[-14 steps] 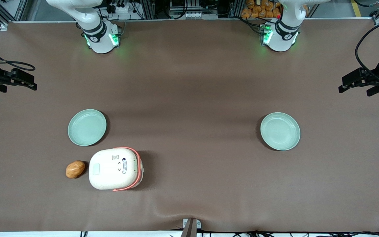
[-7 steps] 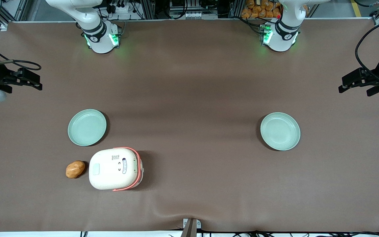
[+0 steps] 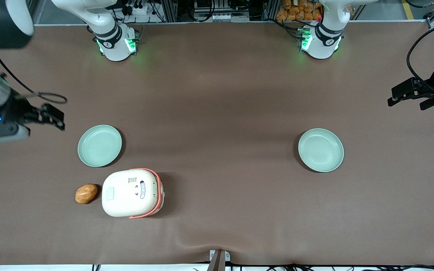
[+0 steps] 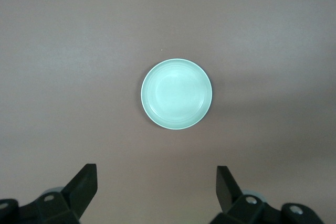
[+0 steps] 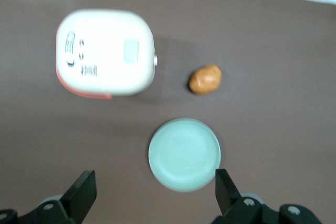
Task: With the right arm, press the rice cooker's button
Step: 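Move the right gripper toward the rice cooker's green front button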
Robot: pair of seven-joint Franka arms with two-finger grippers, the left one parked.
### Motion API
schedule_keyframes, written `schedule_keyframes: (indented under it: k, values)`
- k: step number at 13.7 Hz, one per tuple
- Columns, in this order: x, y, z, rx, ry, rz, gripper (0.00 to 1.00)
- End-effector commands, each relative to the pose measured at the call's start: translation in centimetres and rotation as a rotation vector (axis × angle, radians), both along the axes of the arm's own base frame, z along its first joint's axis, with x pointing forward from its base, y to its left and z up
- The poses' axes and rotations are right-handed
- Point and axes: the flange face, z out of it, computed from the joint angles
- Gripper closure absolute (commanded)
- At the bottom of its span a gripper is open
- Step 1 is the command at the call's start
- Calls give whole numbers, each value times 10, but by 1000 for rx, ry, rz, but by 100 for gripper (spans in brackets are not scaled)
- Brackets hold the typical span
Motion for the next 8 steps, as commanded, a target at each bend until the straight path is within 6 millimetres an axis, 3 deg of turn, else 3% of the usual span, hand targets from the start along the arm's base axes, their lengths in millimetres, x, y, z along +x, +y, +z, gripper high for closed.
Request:
schedule_keyframes:
  k: [1,4,6,8]
  values:
    - [25,23,-23,-4,-73,31,0]
    - [48,38,-50,3,-145,53,0]
    - [55,47,-69,1,-138,63,34]
    - [63,49,-86,7,-149,63,55]
